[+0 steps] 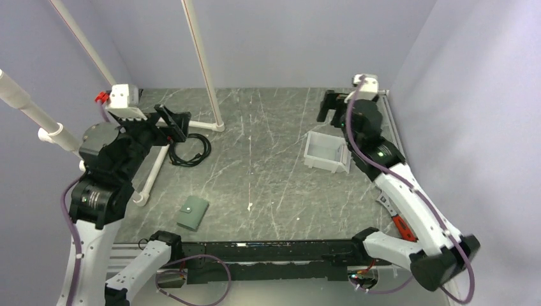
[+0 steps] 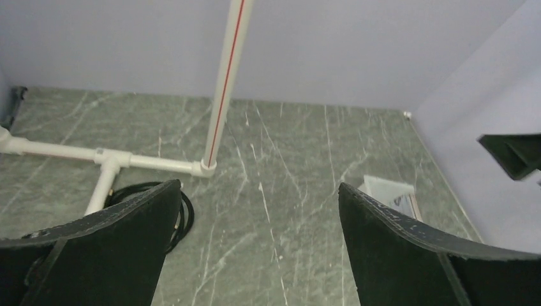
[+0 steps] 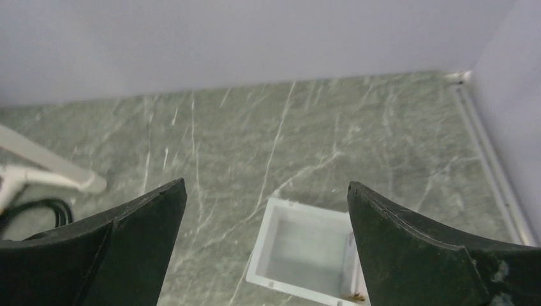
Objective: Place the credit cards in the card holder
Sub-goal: Move the card holder to the center of the board.
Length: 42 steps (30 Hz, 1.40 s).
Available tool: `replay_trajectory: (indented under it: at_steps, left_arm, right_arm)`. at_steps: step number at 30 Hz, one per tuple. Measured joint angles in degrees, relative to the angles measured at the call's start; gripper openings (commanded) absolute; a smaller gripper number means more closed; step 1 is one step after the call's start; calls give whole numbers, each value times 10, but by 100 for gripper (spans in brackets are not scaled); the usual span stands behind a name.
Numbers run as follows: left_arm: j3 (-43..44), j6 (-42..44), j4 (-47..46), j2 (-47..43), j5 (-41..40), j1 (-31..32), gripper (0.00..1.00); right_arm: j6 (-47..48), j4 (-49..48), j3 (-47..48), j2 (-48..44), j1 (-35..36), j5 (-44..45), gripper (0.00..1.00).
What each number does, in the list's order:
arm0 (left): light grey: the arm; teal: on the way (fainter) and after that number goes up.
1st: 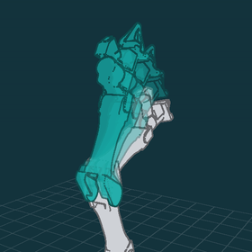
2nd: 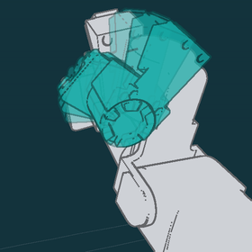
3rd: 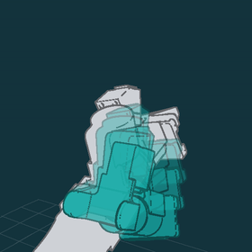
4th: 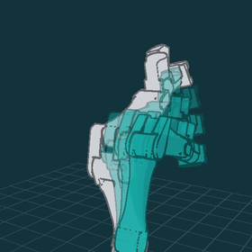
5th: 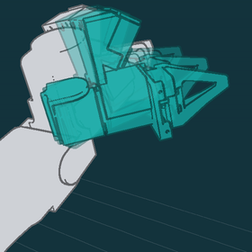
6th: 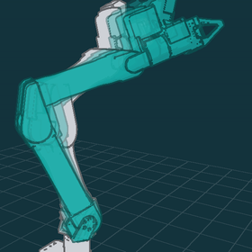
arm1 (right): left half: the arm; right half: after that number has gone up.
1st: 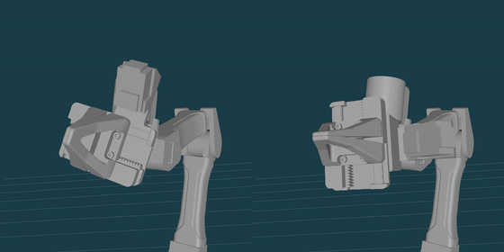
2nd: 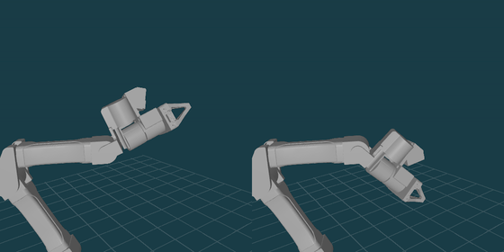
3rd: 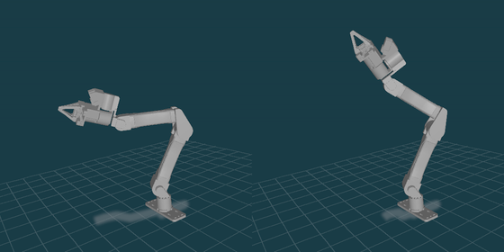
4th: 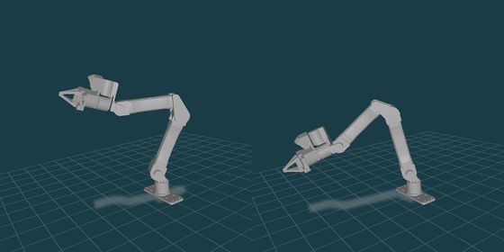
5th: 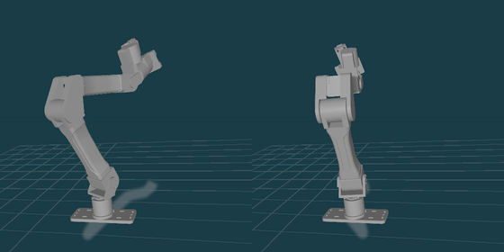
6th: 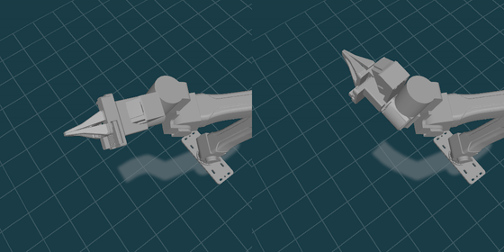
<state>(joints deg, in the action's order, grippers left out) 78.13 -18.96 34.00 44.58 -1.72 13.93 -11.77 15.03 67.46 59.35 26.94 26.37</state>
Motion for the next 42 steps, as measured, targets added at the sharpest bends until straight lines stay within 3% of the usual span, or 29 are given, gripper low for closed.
replay_trajectory:
  at_steps: [5, 9, 13, 17, 20, 24, 33, 42]
  left_arm:
    - [0, 3, 27, 23, 25, 0, 99]
    - [0, 14, 57, 19, 21, 0, 99]
    - [0, 27, 82, -1, -1, 0, 99]
    - [3, 38, 110, -25, -23, 0, 99]
    - [14, 47, 131, -30, -33, 0, 99]
    - [19, 54, 153, -35, -43, 0, 99]
    - [15, 62, 180, -53, -57, 0, 99]
    - [2, 62, 182, -60, -57, 0, 99]
  right_arm:
    - [-18, -5, 0, 105, 11, -93, 100]
    - [-23, -68, -15, 191, 54, -261, 99]
    - [31, -151, -33, 283, 155, -382, 99]
    - [103, -188, -20, 396, 279, -441, 99]
    - [130, -191, 17, 477, 334, -459, 99]
    - [122, -198, 91, 556, 370, -431, 100]
    - [57, -262, 142, 612, 485, -180, 100]
    - [115, -363, 80, 615, 529, -143, 100]
